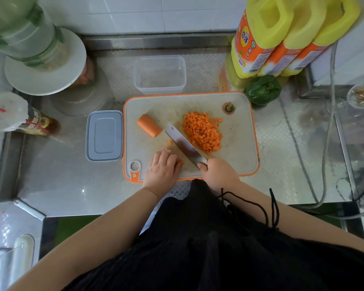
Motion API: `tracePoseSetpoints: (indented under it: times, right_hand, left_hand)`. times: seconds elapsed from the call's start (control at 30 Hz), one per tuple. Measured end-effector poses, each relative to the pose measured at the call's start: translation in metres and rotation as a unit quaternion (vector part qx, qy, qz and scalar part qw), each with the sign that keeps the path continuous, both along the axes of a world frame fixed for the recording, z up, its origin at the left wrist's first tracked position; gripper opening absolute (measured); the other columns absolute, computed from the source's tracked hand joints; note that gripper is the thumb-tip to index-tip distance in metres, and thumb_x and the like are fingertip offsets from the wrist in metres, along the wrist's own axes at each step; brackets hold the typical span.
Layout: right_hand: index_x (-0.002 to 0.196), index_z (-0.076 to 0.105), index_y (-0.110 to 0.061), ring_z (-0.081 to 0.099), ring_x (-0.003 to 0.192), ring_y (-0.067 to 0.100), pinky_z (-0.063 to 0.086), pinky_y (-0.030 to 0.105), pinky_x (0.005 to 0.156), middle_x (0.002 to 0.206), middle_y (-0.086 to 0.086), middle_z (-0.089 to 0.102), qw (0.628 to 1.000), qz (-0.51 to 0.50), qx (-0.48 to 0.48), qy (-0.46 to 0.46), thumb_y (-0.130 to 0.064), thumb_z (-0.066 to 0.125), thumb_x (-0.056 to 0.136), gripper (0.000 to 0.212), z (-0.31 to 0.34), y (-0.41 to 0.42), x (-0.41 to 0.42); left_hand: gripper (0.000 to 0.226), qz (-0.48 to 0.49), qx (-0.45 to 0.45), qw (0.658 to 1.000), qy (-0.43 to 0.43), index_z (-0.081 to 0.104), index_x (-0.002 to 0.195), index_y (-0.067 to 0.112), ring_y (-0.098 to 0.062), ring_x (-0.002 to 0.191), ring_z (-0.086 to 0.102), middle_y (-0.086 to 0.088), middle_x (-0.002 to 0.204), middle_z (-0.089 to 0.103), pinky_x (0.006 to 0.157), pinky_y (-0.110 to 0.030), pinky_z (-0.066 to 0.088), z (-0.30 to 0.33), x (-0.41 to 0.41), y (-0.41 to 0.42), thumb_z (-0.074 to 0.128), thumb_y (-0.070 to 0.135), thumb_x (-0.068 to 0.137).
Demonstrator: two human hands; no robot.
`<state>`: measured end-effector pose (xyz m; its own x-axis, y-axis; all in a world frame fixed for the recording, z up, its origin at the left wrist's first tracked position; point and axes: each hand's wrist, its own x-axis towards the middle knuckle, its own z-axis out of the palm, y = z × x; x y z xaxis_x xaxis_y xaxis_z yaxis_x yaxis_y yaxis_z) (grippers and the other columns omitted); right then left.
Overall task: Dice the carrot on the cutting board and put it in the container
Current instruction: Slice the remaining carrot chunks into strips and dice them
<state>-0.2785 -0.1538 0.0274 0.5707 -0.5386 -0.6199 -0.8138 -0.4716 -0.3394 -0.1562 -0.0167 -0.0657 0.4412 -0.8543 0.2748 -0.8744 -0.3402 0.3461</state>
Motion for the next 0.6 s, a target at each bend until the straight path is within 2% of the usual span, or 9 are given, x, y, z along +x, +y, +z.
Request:
tracePoseSetpoints:
  times: [0.1,0.2,0.27,0.47,0.6]
  right_hand:
    - [0.098,0.059,-0.004,0.06,0.091,0.031,0.04,0.033,0.069,0.092,0.013,0.062,1.0,0.011,-0.022,-0.009,-0.038,0.038,0.101,0.039,0.007,-0.001,-0.004]
    - [0.081,0.047,-0.011,0.055,0.08,0.026,0.036,0.032,0.065,0.071,0.001,0.047,0.999,0.053,0.0,0.01,-0.036,0.036,0.102,0.035,0.013,0.004,-0.002]
    - [0.079,0.042,-0.012,0.054,0.08,0.026,0.037,0.032,0.065,0.068,-0.001,0.041,0.997,0.075,0.012,0.02,-0.035,0.036,0.102,0.033,0.015,0.008,0.001]
    - [0.094,0.056,-0.009,0.06,0.086,0.028,0.048,0.039,0.076,0.079,0.005,0.052,0.995,0.091,0.028,0.041,-0.026,0.037,0.103,0.028,0.02,0.011,0.007]
    - [0.095,0.062,-0.007,0.061,0.082,0.027,0.047,0.034,0.069,0.076,0.004,0.052,0.994,0.095,-0.001,0.054,-0.014,0.046,0.096,0.018,0.008,0.017,0.016]
  left_hand:
    - [0.029,0.008,0.004,1.0,0.013,0.063,0.089,0.006,-0.034,0.093,0.051,-0.014,0.098,0.058,0.083,-0.044,0.05,0.004,-0.001,0.001,0.048,0.029,0.098]
    - [0.029,0.016,0.0,1.0,0.012,0.063,0.09,0.005,-0.034,0.094,0.051,-0.014,0.1,0.057,0.083,-0.043,0.048,0.009,-0.001,0.003,0.049,0.029,0.098]
    - [0.026,0.017,-0.001,1.0,0.001,0.061,0.09,0.005,-0.034,0.092,0.051,-0.013,0.099,0.057,0.08,-0.042,0.048,0.009,-0.002,0.004,0.05,0.027,0.097]
    - [0.027,0.016,0.014,0.999,0.046,0.062,0.093,0.005,-0.031,0.094,0.051,-0.012,0.1,0.057,0.083,-0.041,0.049,0.001,-0.002,0.004,0.048,0.028,0.096]
    - [0.028,0.021,0.006,0.998,0.051,0.062,0.093,0.003,-0.033,0.095,0.052,-0.014,0.101,0.058,0.087,-0.04,0.048,-0.002,-0.002,0.004,0.049,0.027,0.097]
